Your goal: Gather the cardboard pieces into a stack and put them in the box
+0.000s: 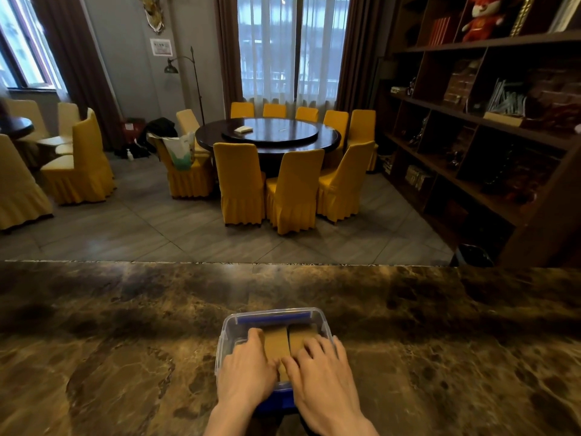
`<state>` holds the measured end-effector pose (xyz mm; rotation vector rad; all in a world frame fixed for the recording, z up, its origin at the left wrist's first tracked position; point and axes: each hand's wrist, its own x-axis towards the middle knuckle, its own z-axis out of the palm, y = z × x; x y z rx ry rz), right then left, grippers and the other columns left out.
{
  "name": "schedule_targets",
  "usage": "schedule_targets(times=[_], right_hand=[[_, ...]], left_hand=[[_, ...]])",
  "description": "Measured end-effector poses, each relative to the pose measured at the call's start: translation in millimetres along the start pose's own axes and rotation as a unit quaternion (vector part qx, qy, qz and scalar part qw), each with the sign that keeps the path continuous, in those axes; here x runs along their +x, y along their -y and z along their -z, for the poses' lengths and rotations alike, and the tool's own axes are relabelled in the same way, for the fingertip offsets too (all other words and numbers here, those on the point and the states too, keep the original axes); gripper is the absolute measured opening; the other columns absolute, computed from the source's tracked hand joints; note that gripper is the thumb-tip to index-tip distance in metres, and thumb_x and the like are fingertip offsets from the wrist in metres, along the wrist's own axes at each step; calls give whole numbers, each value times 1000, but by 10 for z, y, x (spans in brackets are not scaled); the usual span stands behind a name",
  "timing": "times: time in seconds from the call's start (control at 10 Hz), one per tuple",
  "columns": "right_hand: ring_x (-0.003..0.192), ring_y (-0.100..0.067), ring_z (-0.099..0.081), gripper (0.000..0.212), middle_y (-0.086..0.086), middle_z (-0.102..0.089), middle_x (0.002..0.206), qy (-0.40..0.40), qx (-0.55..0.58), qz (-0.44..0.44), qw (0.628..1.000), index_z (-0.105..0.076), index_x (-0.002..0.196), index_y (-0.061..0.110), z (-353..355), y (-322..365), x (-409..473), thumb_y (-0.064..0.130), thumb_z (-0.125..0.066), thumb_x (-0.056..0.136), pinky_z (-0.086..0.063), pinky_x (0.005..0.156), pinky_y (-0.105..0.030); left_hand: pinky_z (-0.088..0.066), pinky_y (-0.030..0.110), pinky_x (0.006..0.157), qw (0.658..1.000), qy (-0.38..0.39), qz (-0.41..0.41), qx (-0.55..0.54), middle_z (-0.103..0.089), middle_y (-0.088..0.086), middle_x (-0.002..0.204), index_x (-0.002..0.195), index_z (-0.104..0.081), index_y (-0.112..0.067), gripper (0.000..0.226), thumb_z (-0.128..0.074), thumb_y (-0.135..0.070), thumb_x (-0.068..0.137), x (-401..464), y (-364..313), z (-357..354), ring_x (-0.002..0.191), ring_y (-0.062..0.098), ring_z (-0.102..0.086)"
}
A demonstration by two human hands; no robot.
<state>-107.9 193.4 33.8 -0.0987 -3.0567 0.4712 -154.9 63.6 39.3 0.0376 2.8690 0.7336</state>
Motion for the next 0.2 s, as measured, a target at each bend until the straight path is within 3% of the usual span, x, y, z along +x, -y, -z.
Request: schedule_targets(times=[0.2], right_hand=[[136, -7, -37, 47, 13, -52, 141, -24, 61, 0, 998, -58, 130, 34, 150, -55, 32, 56, -36, 95, -14, 121, -33]], left_hand=[[-55, 36, 97, 998, -44, -31, 36, -65, -7, 128, 145, -31, -37, 61, -56, -50, 91, 12, -34, 94, 114, 15, -65]])
